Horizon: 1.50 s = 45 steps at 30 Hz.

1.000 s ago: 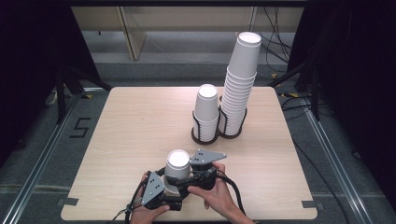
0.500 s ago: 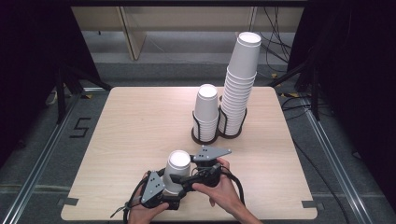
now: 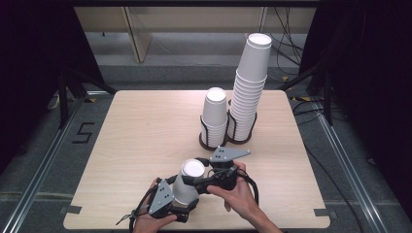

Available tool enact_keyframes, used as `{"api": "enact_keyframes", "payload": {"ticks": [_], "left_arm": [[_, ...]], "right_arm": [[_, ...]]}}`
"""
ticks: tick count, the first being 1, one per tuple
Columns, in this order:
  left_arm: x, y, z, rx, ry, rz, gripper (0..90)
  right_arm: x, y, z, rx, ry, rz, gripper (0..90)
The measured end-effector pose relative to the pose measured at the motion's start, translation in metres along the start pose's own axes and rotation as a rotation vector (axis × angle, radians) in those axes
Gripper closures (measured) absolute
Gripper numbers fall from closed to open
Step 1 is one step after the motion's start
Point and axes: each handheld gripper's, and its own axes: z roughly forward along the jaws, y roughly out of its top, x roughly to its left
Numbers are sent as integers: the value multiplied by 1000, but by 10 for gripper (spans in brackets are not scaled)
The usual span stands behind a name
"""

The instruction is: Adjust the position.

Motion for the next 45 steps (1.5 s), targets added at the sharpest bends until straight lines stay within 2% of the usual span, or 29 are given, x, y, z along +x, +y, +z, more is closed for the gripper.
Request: {"api": "enact_keyframes", "payload": {"ticks": [3, 6, 8, 10, 13, 15, 16, 21, 24, 25, 27, 28, 31, 35, 38, 39, 40, 41, 42, 45], "left_arm": [[-1, 1, -1, -49, 2, -8, 29], [-1, 2, -2, -57, 16, 0, 27], [-2, 2, -3, -59, 24, 2, 26], [-1, 2, -1, -83, 24, -3, 26], [-1, 2, -2, -76, 28, -8, 26], [-1, 2, -2, -63, 26, -10, 28], [-1, 2, -3, -46, 27, -7, 28], [0, 2, -3, -42, 22, -10, 30], [1, 2, -4, -41, 20, 1, 28], [0, 2, -3, -61, 23, 13, 27], [0, 2, -3, -60, 26, 13, 26], [-1, 2, -4, -51, 25, 29, 27], [-1, 3, -4, -48, 16, 16, 38], [0, 5, -5, -22, 12, 16, 57], [0, 5, -4, -7, 11, 35, 72], [0, 6, -5, 13, 11, 37, 77], [1, 6, -5, 23, 12, 44, 80], [1, 6, -5, 32, 9, 50, 86], [1, 6, -5, 40, 4, 47, 86], [4, 7, -6, 72, -14, 49, 92]], "right_arm": [[0, 2, -3, -41, -1, 25, 260], [1, 3, -6, -58, -1, 57, 261], [1, 3, -6, -63, 2, 62, 261], [0, 2, -5, -79, 1, 54, 261], [-2, 2, -5, -83, 9, 71, 261], [-2, 0, -5, -79, 14, 107, 261], [-3, 0, -4, -79, 16, 104, 261], [-6, -3, -2, -85, 18, 109, 261], [-6, -3, -3, -80, 24, 139, 261], [-7, -4, -2, -83, 22, 126, 262], [-7, -4, -2, -79, 22, 133, 261], [-6, -5, -1, -78, 33, 140, 262], [-6, -5, -1, -82, 30, 135, 262], [-8, -5, 0, -82, 30, 142, 260], [-8, -5, 0, -73, 35, 133, 256], [-9, -5, 1, -68, 31, 123, 254], [-8, -5, 0, -57, 33, 136, 251], [-9, -4, 0, -27, 24, 104, 241], [-9, -4, 0, -27, 24, 104, 241], [-10, -2, -2, 13, 5, 31, 211]]}}
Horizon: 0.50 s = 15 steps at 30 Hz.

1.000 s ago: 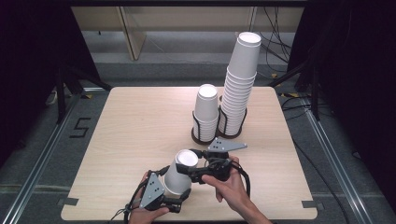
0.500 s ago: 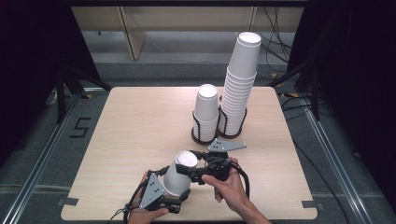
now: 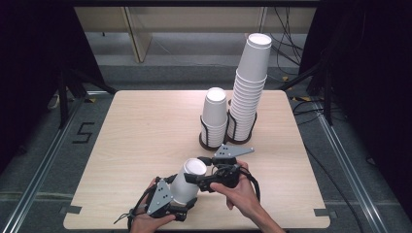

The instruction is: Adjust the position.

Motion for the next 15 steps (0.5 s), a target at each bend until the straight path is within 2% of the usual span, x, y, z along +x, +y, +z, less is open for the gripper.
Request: {"api": "enact_keyframes", "payload": {"ticks": [1, 3, 5, 8, 9, 11, 15], "left_arm": [[2, 0, -1, 16, -10, 5, 96], [3, 1, -2, 33, -14, 13, 97], [5, 0, -4, 46, -21, 16, 103], [6, 1, -5, 81, -36, 35, 108], [7, 1, -5, 104, -50, 38, 108], [7, 0, -5, 118, -50, 59, 109], [8, 2, -7, 166, -75, 88, 109]], "right_arm": [[0, 2, -3, 22, 0, -19, 201], [1, 2, -5, 44, 5, -11, 190], [-2, 4, -7, 45, 3, -54, 181], [-1, 6, -11, 67, 15, -83, 178], [0, 7, -12, 72, 6, -102, 178], [1, 8, -15, 83, 8, -115, 177], [3, 10, -21, 107, -14, -139, 179]]}}
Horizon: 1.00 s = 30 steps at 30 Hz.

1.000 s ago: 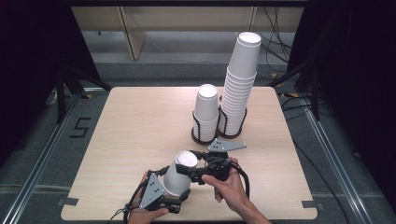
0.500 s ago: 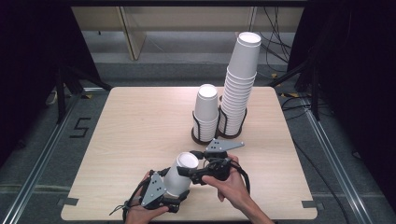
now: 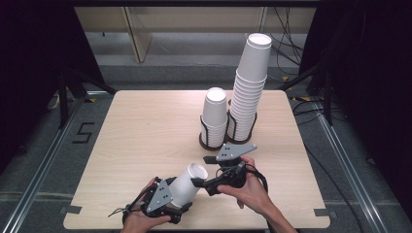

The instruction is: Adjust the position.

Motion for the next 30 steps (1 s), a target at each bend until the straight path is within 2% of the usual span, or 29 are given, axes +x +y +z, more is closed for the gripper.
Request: {"api": "enact_keyframes", "payload": {"ticks": [1, 2, 3, 4, 5, 7, 8, 10, 11, 13, 15, 17, 18, 19, 21, 22, 23, 25, 28, 30], "left_arm": [[-1, 0, 1, -9, 6, 0, 109], [-1, 0, 1, 8, -6, 11, 109], [0, 0, 0, 29, -16, 26, 109], [-1, 0, 1, 27, -12, 31, 109], [0, 0, 1, 43, -26, 45, 109], [-1, -1, 0, 58, -28, 71, 109], [-1, 0, 0, 72, -43, 86, 109], [-2, -1, 1, 75, -48, 91, 109], [0, -1, 0, 96, -63, 115, 109], [0, -1, -1, 107, -68, 130, 109], [-1, -1, -1, 94, -64, 137, 109], [0, 0, -3, 112, -80, 167, 109], [0, 1, -4, 117, -75, 182, 109], [-1, 1, -4, 118, -87, 184, 109], [-1, 2, -5, 127, -87, 204, 109], [0, 3, -5, 142, -91, 227, 109], [-1, 2, -5, 132, -99, 224, 109], [-2, 3, -5, 139, -103, 254, 109], [-6, 3, -4, 154, -115, 271, 109], [-10, 4, -3, 159, -123, 289, 109]], "right_arm": [[0, 0, 0, -1, -4, -7, 180], [0, -1, 0, 8, 10, -17, 182], [0, 0, -2, 26, 0, -39, 186], [1, 0, -3, 37, -4, -73, 186], [3, 0, -4, 57, -6, -79, 186], [4, 1, -7, 77, 0, -127, 185], [4, 2, -8, 85, 4, -144, 183], [5, 2, -11, 103, 3, -174, 181], [6, 1, -11, 123, 6, -191, 178], [6, 0, -11, 130, 7, -202, 175], [7, -1, -10, 158, 8, -230, 174], [7, -2, -8, 170, 7, -243, 173], [7, -2, -7, 176, 9, -248, 172], [8, -2, -6, 180, 11, -252, 172], [10, -3, -5, 200, 12, -274, 172], [11, -3, -4, 207, 16, -284, 173], [12, -3, -3, 218, 21, -287, 175], [13, -4, -1, 240, 35, -314, 177], [16, -5, 4, 272, 36, -346, 175], [18, -5, 6, 301, 53, -358, 174]]}}
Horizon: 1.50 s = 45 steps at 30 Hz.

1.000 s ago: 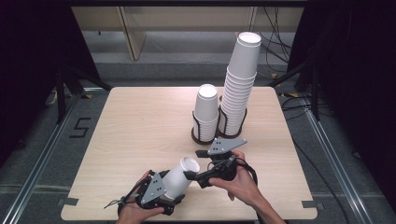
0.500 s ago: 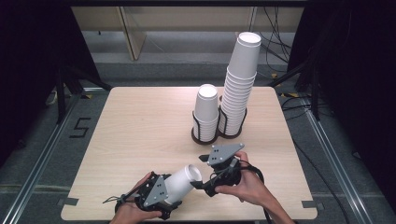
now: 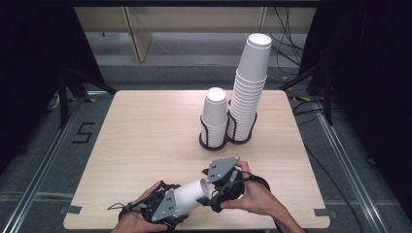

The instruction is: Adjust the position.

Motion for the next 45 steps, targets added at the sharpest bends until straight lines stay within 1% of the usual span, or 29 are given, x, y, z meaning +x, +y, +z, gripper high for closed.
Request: {"api": "enact_keyframes", "payload": {"ticks": [1, 5, 8, 10, 12, 14, 17, 18, 20, 21, 22, 23, 24, 25, 26, 27, 28, 30, 31, 32, 33, 35, 36, 37, 38, 40, 43, 44, 45], "left_arm": [[0, 1, 0, 9, 4, 16, 109], [-4, 3, 0, 12, -6, 39, 109], [-4, 4, 0, 19, -6, 66, 108], [-5, 4, -1, 24, -19, 68, 109], [-7, 5, 0, 15, -11, 76, 109], [-7, 6, -1, 25, -15, 86, 109], [-8, 6, -1, 29, -15, 102, 109], [-8, 6, -1, 29, -20, 98, 109], [-9, 6, 0, 19, -26, 101, 109], [-9, 6, -1, 31, -28, 106, 109], [-9, 7, -1, 29, -28, 108, 109], [-9, 7, -1, 30, -31, 109, 108], [-9, 7, -1, 31, -28, 114, 108], [-9, 6, -1, 30, -27, 118, 108], [-9, 6, -1, 21, -28, 119, 106], [-9, 5, -1, 4, -39, 114, 100], [-8, 5, -2, 1, -24, 111, 89], [-6, 3, -2, -50, -31, 95, 71], [-5, 2, -2, -82, -26, 66, 63], [-4, 1, -3, -110, -23, 51, 57], [-3, 0, -4, -138, -26, 37, 54], [1, -1, -5, -171, -34, 10, 50], [0, -2, -4, -197, -33, -11, 46], [1, -3, -5, -205, -41, -24, 43], [2, -4, -4, -215, -38, -22, 42], [2, -4, -4, -236, -36, -37, 43], [3, -4, -7, -234, -47, -31, 66], [2, -4, -7, -234, -40, -26, 74], [3, -4, -8, -237, -36, -19, 84]], "right_arm": [[1, 0, 2, 16, 7, -15, 173], [5, 1, 9, 74, 38, -53, 174], [7, 2, 14, 117, 47, -102, 174], [9, 4, 15, 147, 58, -113, 174], [11, 5, 19, 174, 68, -139, 176], [12, 6, 23, 196, 88, -147, 177], [14, 5, 29, 246, 94, -166, 180], [13, 5, 31, 262, 84, -181, 190], [16, 4, 31, 316, 58, -150, 192], [14, 5, 33, 314, 69, -184, 193], [14, 4, 35, 308, 73, -196, 198], [13, 4, 37, 304, 88, -225, 213], [15, 4, 37, 315, 74, -207, 219], [15, 4, 38, 322, 82, -208, 224], [15, 3, 38, 327, 85, -209, 227], [13, 3, 38, 314, 100, -235, 228], [12, 3, 37, 307, 98, -237, 228], [7, 1, 34, 292, 109, -258, 227], [7, 0, 31, 280, 113, -210, 228], [4, -2, 29, 257, 140, -202, 228], [1, -5, 27, 243, 139, -187, 228], [-8, -9, 27, 192, 182, -208, 228], [-9, -10, 25, 182, 191, -190, 228], [-11, -11, 24, 171, 198, -201, 228], [-11, -12, 23, 169, 200, -192, 229], [-12, -12, 22, 161, 204, -195, 229], [-13, -13, 22, 161, 202, -189, 232], [-13, -13, 21, 168, 199, -186, 233], [-13, -14, 22, 156, 211, -183, 234]]}}
